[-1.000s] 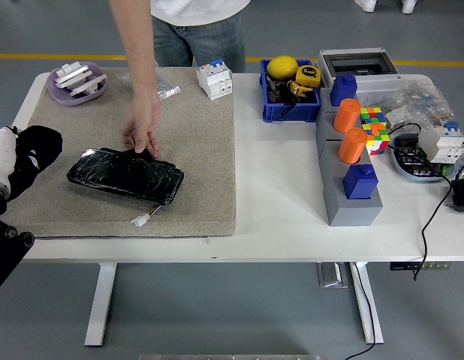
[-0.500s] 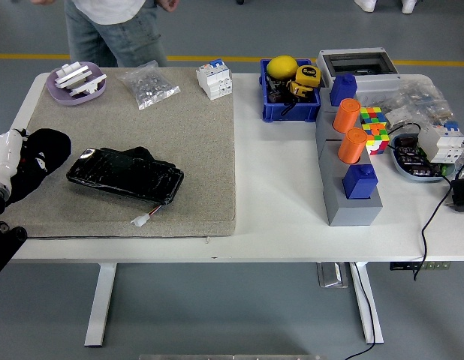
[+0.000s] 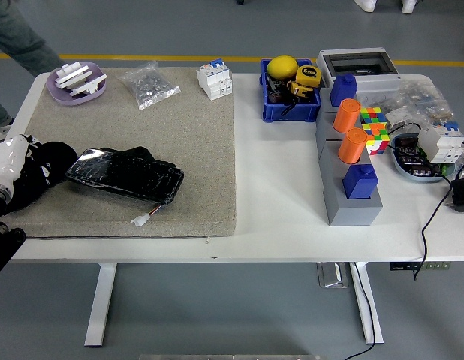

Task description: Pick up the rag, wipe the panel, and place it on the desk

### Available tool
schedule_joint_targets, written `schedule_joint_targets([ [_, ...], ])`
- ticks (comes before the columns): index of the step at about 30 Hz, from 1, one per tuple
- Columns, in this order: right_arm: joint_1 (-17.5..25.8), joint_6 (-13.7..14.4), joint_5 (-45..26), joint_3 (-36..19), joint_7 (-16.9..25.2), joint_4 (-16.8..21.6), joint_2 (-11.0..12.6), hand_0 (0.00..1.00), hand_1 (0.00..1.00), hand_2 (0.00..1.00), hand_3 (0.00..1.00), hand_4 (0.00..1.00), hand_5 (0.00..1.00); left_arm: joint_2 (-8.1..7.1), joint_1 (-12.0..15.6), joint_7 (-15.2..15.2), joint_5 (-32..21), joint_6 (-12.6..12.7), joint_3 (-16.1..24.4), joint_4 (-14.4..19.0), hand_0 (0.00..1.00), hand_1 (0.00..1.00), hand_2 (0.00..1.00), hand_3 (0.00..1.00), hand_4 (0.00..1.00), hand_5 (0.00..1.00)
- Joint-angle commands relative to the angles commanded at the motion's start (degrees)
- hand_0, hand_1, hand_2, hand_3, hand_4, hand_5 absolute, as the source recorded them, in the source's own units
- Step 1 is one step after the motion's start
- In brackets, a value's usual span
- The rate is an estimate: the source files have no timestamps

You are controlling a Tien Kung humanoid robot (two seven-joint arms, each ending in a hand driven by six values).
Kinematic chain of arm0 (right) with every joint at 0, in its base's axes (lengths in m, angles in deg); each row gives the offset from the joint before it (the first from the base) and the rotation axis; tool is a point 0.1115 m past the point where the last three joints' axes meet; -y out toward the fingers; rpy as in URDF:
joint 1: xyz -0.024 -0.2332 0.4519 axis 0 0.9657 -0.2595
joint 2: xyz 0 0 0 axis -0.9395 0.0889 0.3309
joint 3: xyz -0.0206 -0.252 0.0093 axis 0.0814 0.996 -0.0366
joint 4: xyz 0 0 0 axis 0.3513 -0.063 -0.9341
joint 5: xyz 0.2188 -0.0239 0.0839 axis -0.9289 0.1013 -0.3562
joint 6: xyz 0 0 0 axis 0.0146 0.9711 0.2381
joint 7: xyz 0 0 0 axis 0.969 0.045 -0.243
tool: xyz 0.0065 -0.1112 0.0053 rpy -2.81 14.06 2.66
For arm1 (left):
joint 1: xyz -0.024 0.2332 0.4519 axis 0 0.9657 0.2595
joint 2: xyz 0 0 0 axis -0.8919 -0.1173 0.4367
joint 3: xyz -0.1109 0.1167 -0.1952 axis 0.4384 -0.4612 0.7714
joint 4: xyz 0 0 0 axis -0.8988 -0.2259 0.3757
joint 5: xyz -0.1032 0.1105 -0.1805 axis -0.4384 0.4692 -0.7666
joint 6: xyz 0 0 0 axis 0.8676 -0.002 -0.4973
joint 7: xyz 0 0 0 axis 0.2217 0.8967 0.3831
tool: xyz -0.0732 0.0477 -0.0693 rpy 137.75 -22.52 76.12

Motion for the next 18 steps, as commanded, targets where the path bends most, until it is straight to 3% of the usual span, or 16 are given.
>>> schedule_joint_targets([
  [4, -0.1, 0.0, 0.0, 0.1, 0.0, 0.0, 0.1, 0.760, 0.607, 0.692, 0.643, 0.998, 0.535, -0.09, 0.1, 0.4, 0.7, -0.3, 0.5, 0.7, 0.642, 0.760, 0.702, 0.576, 0.765, 0.082],
  [5, -0.1, 0.1, 0.0, 0.0, 0.0, 0.0, 0.1, 0.758, 0.602, 0.693, 0.643, 0.998, 0.535, -0.13, 0.1, 0.4, 0.8, -0.5, 0.7, 0.9, 0.662, 0.773, 0.754, 0.598, 0.868, 0.200],
  [10, -0.1, 0.0, 0.1, 0.1, -0.2, -0.1, 0.1, 0.758, 0.602, 0.693, 0.643, 0.998, 0.535, -0.35, 0.1, 2.0, 1.6, -0.8, 1.2, 1.3, 0.662, 0.773, 0.754, 0.598, 0.868, 0.200],
  [11, -0.1, 0.0, 0.1, 0.1, -0.2, -0.1, 0.2, 0.759, 0.600, 0.692, 0.643, 0.998, 0.536, -0.41, 0.2, 2.4, 1.9, -0.9, 1.4, 1.4, 0.666, 0.773, 0.764, 0.634, 0.901, 0.266],
  [18, 0.0, 0.2, 0.0, 0.2, -0.2, -0.2, 0.3, 0.762, 0.600, 0.692, 0.643, 0.998, 0.535, -1.40, 1.6, 3.5, 3.8, -3.0, 2.9, 3.2, 0.670, 0.776, 0.767, 0.667, 0.924, 0.303],
])
